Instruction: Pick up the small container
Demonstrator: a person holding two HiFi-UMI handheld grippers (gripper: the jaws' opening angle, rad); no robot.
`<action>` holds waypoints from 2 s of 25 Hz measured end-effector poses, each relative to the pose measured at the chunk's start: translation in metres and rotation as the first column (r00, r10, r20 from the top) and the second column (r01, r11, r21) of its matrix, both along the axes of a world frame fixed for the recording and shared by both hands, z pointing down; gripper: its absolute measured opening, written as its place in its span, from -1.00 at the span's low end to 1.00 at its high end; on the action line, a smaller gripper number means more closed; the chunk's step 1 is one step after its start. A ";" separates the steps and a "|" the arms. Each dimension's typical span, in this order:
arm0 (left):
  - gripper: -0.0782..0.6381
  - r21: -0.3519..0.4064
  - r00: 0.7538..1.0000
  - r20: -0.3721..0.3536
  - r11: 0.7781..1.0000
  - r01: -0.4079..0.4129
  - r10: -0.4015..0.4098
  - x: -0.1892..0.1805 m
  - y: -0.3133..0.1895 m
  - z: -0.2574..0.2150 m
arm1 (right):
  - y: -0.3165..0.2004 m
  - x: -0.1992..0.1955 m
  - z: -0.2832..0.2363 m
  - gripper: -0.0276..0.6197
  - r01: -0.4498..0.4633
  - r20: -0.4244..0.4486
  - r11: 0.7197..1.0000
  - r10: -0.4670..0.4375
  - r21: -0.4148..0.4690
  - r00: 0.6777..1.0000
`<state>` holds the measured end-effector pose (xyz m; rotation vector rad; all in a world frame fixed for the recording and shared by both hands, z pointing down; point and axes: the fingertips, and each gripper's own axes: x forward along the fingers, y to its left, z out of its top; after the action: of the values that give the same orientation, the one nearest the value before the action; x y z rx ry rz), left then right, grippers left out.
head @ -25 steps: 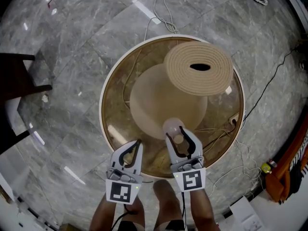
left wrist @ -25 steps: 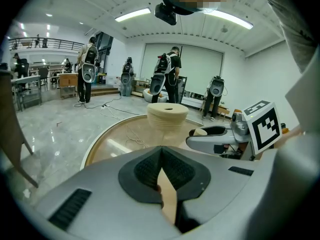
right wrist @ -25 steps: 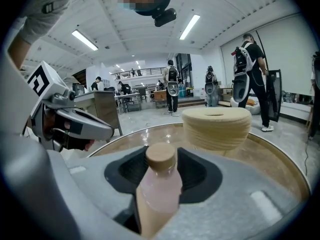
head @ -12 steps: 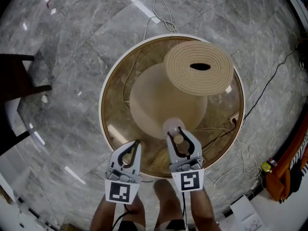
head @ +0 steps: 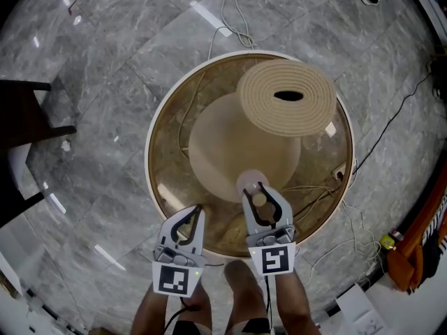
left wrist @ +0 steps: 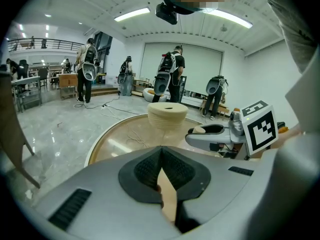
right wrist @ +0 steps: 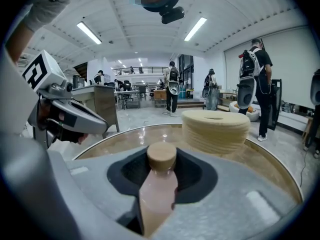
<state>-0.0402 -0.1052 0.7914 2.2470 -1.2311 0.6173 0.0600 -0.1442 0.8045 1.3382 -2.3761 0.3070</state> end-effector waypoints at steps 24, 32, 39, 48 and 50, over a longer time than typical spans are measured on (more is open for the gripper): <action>-0.73 0.164 1.000 -0.012 0.986 -0.007 0.009 -0.012 -0.022 -0.121 | 0.007 -0.008 -0.098 -0.51 0.001 -0.030 1.000 -0.002 -0.017 1.000; -0.73 0.230 1.000 -0.015 0.973 -0.019 0.023 -0.009 -0.025 -0.188 | 0.007 -0.009 -0.170 -0.51 -0.011 -0.008 1.000 0.011 0.028 1.000; -0.73 0.283 0.999 -0.028 0.959 -0.023 0.033 -0.006 -0.019 -0.261 | 0.018 -0.007 -0.243 -0.51 -0.035 0.009 0.998 0.035 0.061 0.999; -0.73 0.362 0.996 0.004 0.928 -0.081 0.086 -0.003 -0.002 -0.345 | 0.040 0.003 -0.335 -0.51 -0.087 0.041 0.988 0.082 0.127 0.996; -0.73 0.376 0.995 0.010 0.922 -0.094 0.098 -0.003 0.005 -0.361 | 0.047 0.005 -0.356 -0.51 -0.102 0.043 0.986 0.097 0.129 0.994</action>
<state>-0.0436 -0.1004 0.4304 2.6355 -1.3332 0.4316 0.0649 -0.0976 0.4486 1.5262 -2.4000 0.2073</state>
